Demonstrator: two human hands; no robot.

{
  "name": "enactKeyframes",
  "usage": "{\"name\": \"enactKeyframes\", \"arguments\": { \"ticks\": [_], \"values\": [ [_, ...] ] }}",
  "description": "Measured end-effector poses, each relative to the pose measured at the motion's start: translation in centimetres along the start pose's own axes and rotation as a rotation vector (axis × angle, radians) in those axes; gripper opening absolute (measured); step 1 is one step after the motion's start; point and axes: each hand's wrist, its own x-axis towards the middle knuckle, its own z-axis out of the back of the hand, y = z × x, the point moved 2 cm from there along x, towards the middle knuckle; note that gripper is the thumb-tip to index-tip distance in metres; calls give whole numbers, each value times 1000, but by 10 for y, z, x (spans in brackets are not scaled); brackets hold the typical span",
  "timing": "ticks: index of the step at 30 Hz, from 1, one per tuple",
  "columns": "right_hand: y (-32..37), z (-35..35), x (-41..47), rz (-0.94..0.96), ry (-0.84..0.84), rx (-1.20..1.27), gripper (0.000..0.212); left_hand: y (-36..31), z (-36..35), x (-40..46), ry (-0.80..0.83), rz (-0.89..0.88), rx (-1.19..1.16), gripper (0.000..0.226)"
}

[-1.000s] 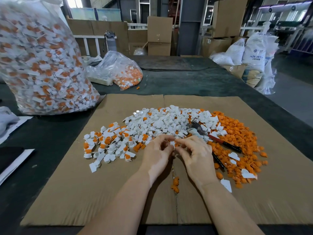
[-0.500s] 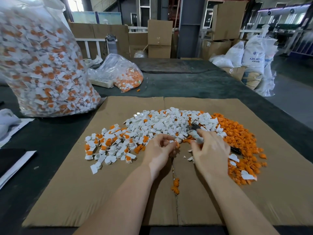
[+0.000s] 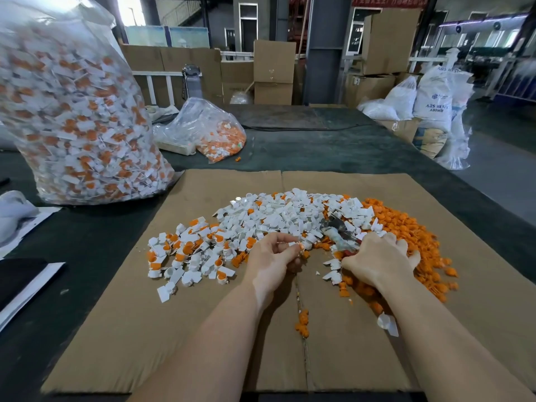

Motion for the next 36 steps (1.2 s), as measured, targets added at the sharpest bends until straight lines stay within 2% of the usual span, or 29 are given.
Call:
{"name": "enactKeyframes", "arguments": {
  "ticks": [3, 5, 7, 9, 11, 14, 16, 20, 27, 36],
  "values": [
    [-2, 4, 0, -6, 18, 65, 53, 0, 1, 0, 7, 0, -18, 16],
    [-3, 8, -3, 16, -52, 62, 56, 0, 1, 0, 3, 9, -35, 15],
    [-2, 13, -10, 86, -145, 74, 47, 0, 1, 1, 1, 31, -88, 15],
    [2, 17, -19, 186, -167, 137, 36, -1, 1, 1, -1, 69, -150, 14],
    [6, 18, -30, 282, -112, 200, 29, -2, 1, 2, -9, 99, -191, 11],
    [13, 21, -44, 367, 79, 368, 29, -2, 1, 4, -24, 114, -207, 11],
    [15, 25, -51, 385, 198, 431, 33, -2, 1, 4, -36, 121, -220, 12],
    [17, 31, -60, 359, 378, 520, 28, -4, 1, 4, -77, 131, -260, 11],
    [14, 35, -61, 305, 464, 512, 17, -5, 0, 3, -123, 105, -212, 16],
    [19, 29, -61, 337, 516, 495, 18, -4, 1, 2, -137, 126, -245, 14]
  ]
}}
